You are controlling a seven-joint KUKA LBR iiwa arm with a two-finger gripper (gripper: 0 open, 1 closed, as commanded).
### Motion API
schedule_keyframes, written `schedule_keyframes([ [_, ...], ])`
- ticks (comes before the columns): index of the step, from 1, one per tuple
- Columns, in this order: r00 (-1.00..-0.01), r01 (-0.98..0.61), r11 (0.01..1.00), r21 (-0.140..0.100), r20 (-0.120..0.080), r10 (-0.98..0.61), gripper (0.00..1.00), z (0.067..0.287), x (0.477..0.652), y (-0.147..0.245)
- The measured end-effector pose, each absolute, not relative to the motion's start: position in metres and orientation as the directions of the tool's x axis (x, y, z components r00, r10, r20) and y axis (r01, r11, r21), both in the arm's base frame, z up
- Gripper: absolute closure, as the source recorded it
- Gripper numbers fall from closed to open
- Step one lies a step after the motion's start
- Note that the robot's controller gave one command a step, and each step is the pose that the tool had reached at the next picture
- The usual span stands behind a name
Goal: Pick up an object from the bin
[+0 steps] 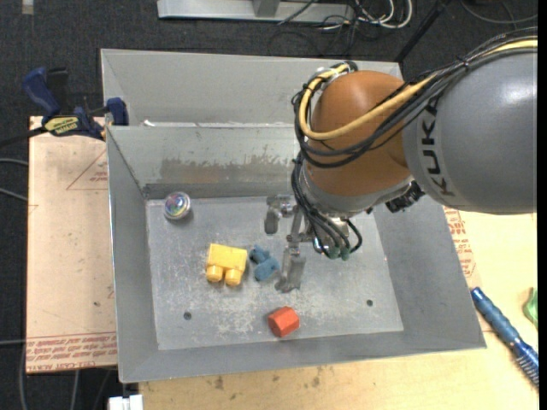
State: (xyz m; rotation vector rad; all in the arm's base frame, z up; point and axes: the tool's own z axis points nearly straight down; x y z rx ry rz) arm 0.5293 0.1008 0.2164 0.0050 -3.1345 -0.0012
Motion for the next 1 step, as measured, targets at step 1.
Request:
schedule_keyframes([
  [1, -0.958, -0.287, 0.958, 0.002, 0.003, -0.287, 0.0, 0.0795, 0.5739, 0.1261],
])
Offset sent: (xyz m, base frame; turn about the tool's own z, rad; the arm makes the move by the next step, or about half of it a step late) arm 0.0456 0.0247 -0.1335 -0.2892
